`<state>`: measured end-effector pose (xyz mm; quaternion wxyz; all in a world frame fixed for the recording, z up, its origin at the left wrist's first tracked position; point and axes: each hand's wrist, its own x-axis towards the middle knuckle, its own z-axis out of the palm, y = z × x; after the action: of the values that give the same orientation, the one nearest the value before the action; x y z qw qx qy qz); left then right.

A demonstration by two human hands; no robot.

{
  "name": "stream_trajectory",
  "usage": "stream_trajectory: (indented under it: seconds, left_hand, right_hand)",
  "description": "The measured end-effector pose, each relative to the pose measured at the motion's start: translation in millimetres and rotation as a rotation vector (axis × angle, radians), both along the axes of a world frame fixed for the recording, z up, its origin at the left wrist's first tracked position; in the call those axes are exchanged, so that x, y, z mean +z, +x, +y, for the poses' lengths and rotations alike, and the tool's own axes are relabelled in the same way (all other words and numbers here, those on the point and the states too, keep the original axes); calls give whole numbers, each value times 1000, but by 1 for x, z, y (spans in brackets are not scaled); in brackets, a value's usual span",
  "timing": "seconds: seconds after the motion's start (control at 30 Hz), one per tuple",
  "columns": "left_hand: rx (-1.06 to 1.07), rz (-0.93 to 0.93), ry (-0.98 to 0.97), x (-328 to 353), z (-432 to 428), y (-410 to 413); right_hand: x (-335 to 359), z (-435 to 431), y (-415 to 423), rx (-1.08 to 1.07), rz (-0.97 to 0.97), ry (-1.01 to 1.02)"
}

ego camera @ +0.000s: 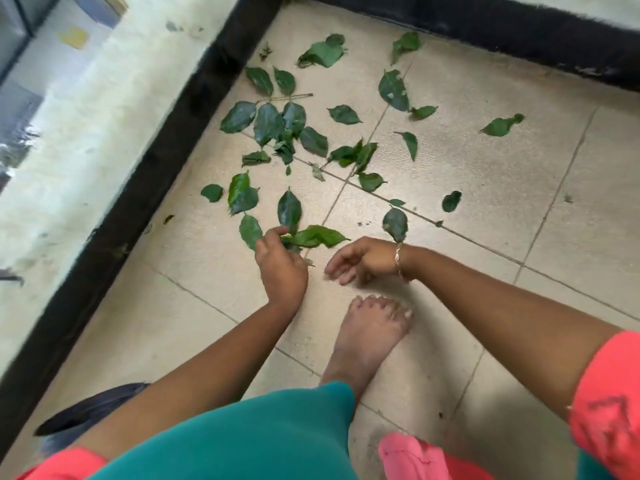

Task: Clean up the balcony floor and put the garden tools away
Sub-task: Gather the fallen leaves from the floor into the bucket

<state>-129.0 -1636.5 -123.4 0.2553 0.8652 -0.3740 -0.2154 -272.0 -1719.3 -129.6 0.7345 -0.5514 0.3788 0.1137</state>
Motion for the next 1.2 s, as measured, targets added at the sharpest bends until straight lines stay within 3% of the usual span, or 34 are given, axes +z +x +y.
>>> stream_trajectory:
  seconds: [0.07, 0.1, 0.2, 0.27, 0.33, 0.43, 0.5, 0.6, 0.77, 0.87, 0.93, 1.07, 1.2]
  left_hand:
    - [120, 11, 0, -2, -1, 13]
    - [173, 17, -1, -2, -2, 21]
    - [267, 37, 8, -5, -7, 42]
    - [249, 96, 13, -6, -9, 48]
    - [122, 204, -13, -3, -12, 47]
    - [-35, 211, -99, -6, -12, 48]
    - [46, 97, -129, -11, -12, 65]
    - [190, -33, -73, -26, -12, 101]
    - [298, -115, 241, -43, -14, 151]
    - [179, -59, 49, -41, -28, 149]
    - [180, -122, -75, -40, -36, 147]
    - [576, -231, 187, -50, -41, 165]
    - [420, -190, 94, -56, -56, 140]
  right_hand:
    - [-2, 8, 23, -238, -39, -178]
    - [-4, 10, 32, -274, -34, -415]
    - [-10, 26, 63, 270, -1, -1189]
    - [-14, 33, 80, 651, -104, -1403]
    - [-18, 24, 83, 906, 31, -1373]
    - [-14, -4, 68, 752, 387, -1317]
    - [-7, -12, 64, 637, 504, -1284]
    - [6, -8, 92, 724, 364, -1285]
    - [11, -10, 153, 883, 257, -1223]
    - [19, -23, 160, 893, 309, -1217]
    - [25, -35, 155, 868, 351, -1215]
    - [33, -55, 143, 869, 382, -1194]
    - [33, -66, 144, 888, 371, -1191]
